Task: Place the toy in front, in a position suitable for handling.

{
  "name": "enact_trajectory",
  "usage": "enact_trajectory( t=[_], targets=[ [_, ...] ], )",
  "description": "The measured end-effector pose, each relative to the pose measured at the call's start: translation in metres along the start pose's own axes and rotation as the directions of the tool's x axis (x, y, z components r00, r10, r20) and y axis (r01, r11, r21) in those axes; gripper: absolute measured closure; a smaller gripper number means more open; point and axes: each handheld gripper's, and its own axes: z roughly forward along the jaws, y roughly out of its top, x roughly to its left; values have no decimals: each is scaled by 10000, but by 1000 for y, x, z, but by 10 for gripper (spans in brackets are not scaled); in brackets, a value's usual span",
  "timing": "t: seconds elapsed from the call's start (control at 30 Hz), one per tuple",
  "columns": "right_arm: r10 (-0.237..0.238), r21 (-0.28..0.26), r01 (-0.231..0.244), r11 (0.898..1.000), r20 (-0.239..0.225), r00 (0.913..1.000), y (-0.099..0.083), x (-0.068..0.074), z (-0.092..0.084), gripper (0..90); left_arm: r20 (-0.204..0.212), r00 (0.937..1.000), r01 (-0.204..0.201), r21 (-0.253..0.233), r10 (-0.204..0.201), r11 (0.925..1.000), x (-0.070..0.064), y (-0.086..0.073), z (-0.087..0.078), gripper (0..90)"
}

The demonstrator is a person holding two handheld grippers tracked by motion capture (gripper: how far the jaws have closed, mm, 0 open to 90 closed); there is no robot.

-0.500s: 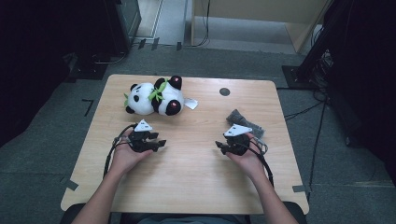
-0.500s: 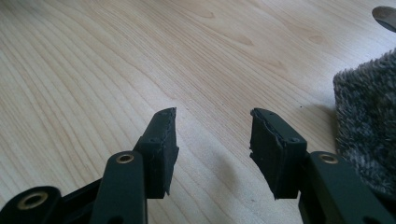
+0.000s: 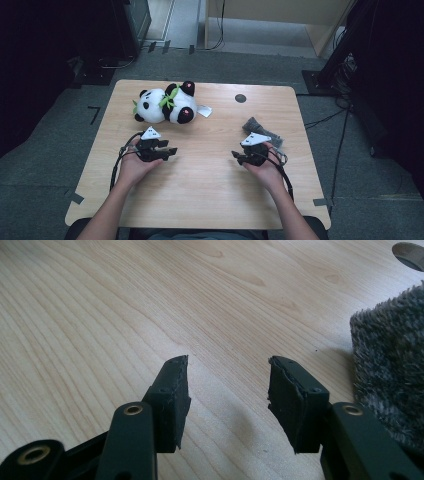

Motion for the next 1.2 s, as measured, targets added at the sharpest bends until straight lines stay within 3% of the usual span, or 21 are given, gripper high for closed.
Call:
enact_trajectory(
  t=[0.13,0.23,0.27,0.3,0.33,0.4,0.7,0.83,0.93,1.07,1.2],
  targets=[
    [13,-23,-13,10000,9,10000,0,-1,0,514,57,9997,223,-288,-221,9993,1,2,-2,455],
    [25,-28,-25,10000,14,10000,0,-1,0,514,-170,9999,8,-614,-18,9981,1,3,-7,466],
    [27,-39,-27,10000,1,10000,0,-1,0,514,-263,9997,-26,-1199,-6,9928,0,8,-14,471],
    [11,-43,-11,10000,1,10000,0,-1,0,513,-263,9997,-26,-1199,-6,9928,0,8,-14,471],
    [11,-43,-11,10000,1,10000,0,-1,0,513,-306,9995,-30,-1569,-19,9876,0,10,-18,471],
    [26,-21,-26,10000,-3,10000,0,-2,1,513,-542,9985,-86,-2442,-48,9697,2,18,-29,470],
    [240,-267,-242,9994,-79,9997,1,-4,-3,518,-1207,9927,-233,-2541,-78,9669,18,44,-38,498],
    [333,-299,-335,9990,-48,9994,0,-7,-4,518,-1440,9895,-436,-2400,89,9698,24,62,-40,500],
    [351,-326,-351,9989,-21,9994,0,-7,-5,518,-1444,9895,-361,-2459,2,9686,27,68,-42,500],
    [332,-339,-332,9989,-20,9994,0,-7,-5,517,-1618,9866,-568,-2222,206,9733,32,79,-39,500],
    [303,-333,-304,9990,-30,9995,0,-7,-4,517,-1640,9864,-476,-2180,115,9748,39,87,-34,498]
  ],
)
